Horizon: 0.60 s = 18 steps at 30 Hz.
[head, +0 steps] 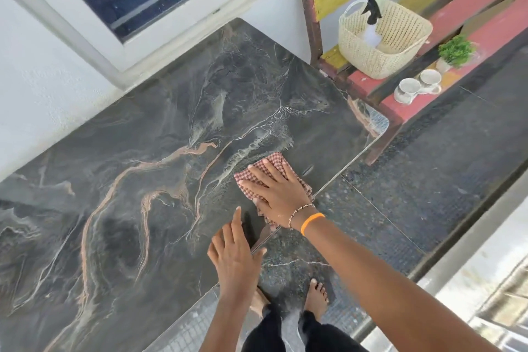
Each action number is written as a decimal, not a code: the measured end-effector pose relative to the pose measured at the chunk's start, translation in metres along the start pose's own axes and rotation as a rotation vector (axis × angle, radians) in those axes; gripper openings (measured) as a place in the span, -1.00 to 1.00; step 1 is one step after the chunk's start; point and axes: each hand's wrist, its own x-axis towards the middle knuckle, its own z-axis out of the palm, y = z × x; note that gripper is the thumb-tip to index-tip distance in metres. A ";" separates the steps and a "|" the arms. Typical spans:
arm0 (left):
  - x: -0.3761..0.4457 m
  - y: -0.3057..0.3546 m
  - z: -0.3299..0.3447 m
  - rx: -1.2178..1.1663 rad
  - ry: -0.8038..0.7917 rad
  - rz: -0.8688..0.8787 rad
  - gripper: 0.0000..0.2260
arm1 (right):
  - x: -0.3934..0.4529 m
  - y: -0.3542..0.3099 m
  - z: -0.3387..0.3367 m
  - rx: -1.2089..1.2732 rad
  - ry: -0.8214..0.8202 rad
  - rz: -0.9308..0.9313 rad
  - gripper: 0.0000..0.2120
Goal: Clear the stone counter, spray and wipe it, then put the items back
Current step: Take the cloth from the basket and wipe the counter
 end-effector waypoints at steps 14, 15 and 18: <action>0.058 0.082 0.010 -0.146 -0.088 0.263 -0.19 | -0.032 0.143 -0.041 0.119 0.133 0.777 -0.51; 0.063 0.089 0.011 -0.153 -0.092 0.273 -0.18 | -0.036 0.133 -0.035 0.126 0.145 0.773 -0.51; 0.078 0.105 0.013 -0.144 -0.116 0.306 -0.12 | -0.040 0.104 -0.022 0.003 0.107 0.581 -0.47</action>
